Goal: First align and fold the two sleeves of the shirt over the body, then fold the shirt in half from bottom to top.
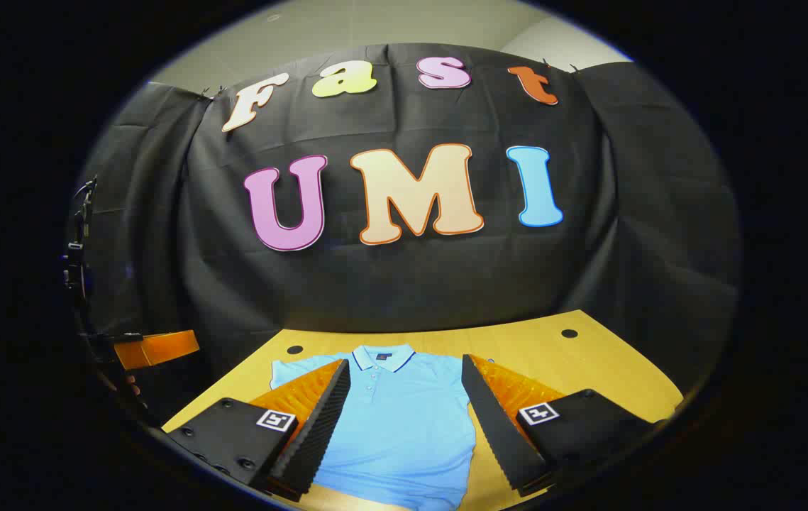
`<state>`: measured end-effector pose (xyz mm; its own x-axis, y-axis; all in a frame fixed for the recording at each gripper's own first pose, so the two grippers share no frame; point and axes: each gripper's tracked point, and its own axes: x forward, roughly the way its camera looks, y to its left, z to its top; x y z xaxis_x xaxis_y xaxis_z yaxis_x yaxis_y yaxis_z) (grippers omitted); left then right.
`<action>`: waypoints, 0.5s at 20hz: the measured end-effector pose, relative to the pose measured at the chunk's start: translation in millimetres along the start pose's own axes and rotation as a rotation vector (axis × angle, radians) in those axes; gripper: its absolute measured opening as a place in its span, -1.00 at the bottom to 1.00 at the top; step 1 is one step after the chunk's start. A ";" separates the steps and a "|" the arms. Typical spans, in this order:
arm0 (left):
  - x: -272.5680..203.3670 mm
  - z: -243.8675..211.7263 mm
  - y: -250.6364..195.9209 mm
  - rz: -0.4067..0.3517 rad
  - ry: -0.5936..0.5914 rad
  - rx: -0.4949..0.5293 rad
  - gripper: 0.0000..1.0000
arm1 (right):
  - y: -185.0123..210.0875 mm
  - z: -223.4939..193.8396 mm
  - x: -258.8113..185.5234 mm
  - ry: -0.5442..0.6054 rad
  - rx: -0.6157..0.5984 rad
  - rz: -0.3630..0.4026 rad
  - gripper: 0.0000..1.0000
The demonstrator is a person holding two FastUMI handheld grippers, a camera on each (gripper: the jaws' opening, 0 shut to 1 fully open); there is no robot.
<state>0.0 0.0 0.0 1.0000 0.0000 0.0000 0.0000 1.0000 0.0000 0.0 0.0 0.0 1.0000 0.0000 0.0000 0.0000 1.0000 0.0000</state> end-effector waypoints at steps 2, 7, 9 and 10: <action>1.2 -0.7 -0.9 0.009 0.003 -0.001 0.90 | -1.8 -2.1 4.8 0.012 0.008 0.008 0.96; 1.0 -5.1 -2.8 0.022 0.010 0.004 0.90 | -10.8 -7.7 16.4 0.042 0.014 0.019 0.96; 1.2 -6.0 -5.3 0.025 0.009 0.016 0.90 | -15.4 -8.9 21.2 0.054 0.023 0.017 0.96; 1.8 -6.9 -5.9 0.029 0.009 0.026 0.90 | -18.1 -11.4 23.7 0.060 0.029 0.015 0.97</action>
<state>1.8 -5.9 -6.9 0.9995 0.0292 -0.0086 -0.0289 0.9992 0.0264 23.7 -18.1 -11.4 0.9981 0.0161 -0.0593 -0.0143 0.9995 0.0296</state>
